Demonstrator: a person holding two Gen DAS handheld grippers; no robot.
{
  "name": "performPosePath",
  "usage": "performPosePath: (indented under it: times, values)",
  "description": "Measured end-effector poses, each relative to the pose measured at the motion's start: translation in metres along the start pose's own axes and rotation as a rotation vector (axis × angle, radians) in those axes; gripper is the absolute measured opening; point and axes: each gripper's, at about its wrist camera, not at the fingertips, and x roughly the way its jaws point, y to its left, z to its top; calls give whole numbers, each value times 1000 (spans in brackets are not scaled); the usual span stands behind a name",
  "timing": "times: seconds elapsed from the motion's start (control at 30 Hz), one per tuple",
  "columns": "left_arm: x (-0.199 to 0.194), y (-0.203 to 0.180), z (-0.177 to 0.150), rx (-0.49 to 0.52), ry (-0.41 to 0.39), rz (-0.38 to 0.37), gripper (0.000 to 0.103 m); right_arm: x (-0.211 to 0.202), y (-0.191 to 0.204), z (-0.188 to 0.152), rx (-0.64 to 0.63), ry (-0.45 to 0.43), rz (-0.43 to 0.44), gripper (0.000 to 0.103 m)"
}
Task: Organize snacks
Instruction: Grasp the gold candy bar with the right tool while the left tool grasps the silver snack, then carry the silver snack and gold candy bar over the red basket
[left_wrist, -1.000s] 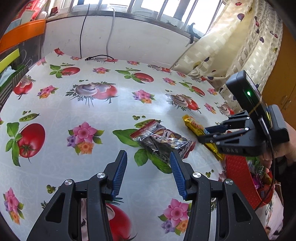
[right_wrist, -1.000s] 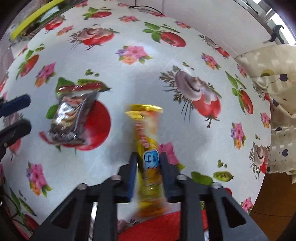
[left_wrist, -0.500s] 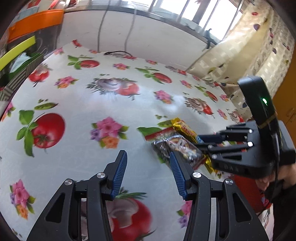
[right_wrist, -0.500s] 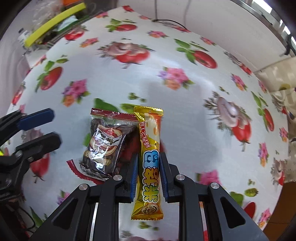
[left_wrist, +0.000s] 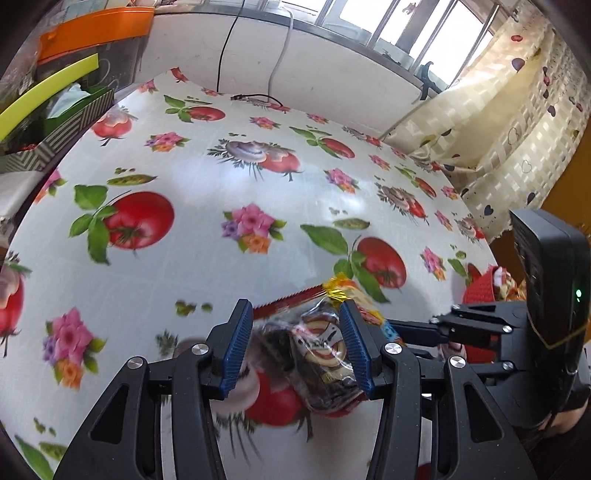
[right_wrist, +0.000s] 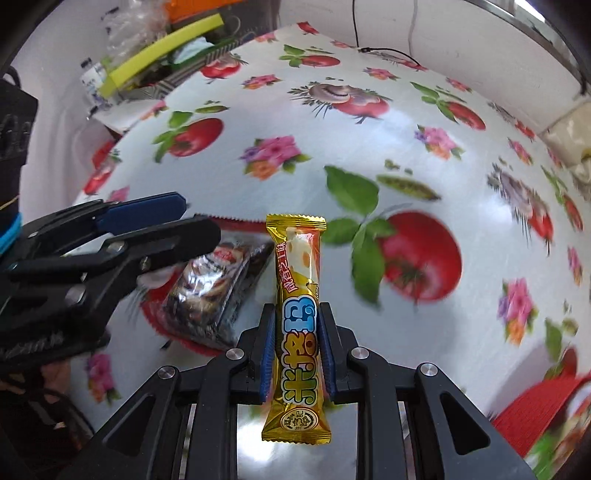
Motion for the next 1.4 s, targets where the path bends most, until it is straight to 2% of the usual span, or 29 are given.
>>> performPosePath:
  times: [0.3,0.43,0.53,0.87,0.97,1.03,1.1,1.27,1.4]
  values:
    - [8,-16,-18,61,57,23,54,-15,-8,-33,95,-32,-22,23]
    - [13,-23,-16,80,62,40,54,-19,-9,-42,115,-44,-24,31]
    - [19,-30,-13,94,75,48,54,-19,-9,-45,122,-53,-26,33]
    - [13,-48,-18,116,68,-10,59,-23,-16,-52,149,-77,-56,36]
    - [20,-51,-22,131,87,22,59,-24,-16,-55,154,-88,-58,35]
    - [24,-51,-27,132,107,38,59,-25,-17,-57,158,-94,-64,31]
    - [23,-51,-30,151,97,57,59,-26,-17,-58,163,-100,-66,28]
    - [22,-49,-32,167,90,91,59,-27,-18,-58,172,-105,-56,28]
    - [24,-54,-36,231,69,131,59,-26,-16,-57,169,-109,-56,28]
